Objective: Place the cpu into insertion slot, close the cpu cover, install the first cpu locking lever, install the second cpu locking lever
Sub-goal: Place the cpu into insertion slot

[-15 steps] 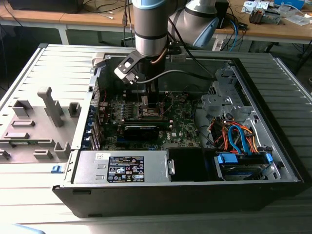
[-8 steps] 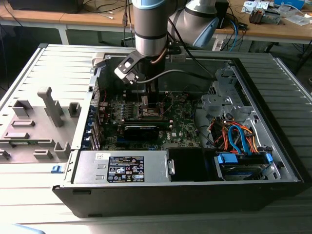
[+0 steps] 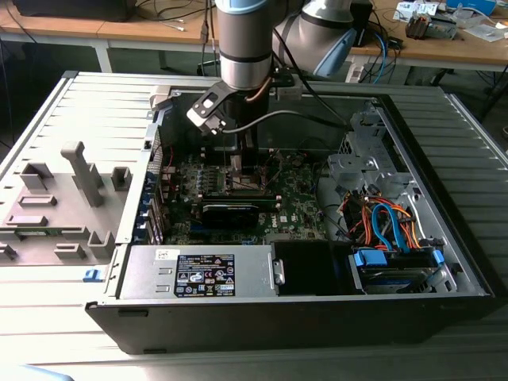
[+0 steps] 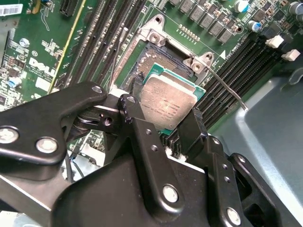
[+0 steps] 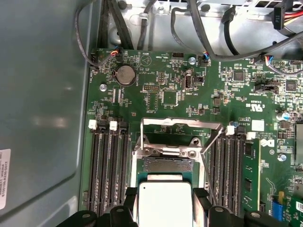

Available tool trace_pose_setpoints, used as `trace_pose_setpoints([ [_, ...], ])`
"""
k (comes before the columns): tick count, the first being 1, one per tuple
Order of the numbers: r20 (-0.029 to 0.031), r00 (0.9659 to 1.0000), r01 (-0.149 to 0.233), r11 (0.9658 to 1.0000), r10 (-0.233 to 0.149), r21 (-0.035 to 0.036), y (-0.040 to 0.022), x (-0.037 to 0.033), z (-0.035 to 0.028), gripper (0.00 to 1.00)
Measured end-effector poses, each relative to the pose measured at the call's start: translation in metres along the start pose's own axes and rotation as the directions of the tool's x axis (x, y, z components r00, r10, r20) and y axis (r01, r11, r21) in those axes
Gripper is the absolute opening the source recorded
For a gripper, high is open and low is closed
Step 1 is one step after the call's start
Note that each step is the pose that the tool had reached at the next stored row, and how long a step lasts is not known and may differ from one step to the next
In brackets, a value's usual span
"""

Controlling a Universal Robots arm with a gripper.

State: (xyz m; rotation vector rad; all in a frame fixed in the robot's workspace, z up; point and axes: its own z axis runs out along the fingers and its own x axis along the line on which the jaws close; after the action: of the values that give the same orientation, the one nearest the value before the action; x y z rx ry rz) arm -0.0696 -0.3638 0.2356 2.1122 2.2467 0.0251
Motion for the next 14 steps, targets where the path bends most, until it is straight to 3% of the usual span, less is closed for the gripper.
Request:
trace_pose_setpoints([
  [14, 0.0002, 1.0000, 0.000, 1.0000, 0.000, 0.0000, 0.0000, 0.0005, 0.0062, 0.55],
])
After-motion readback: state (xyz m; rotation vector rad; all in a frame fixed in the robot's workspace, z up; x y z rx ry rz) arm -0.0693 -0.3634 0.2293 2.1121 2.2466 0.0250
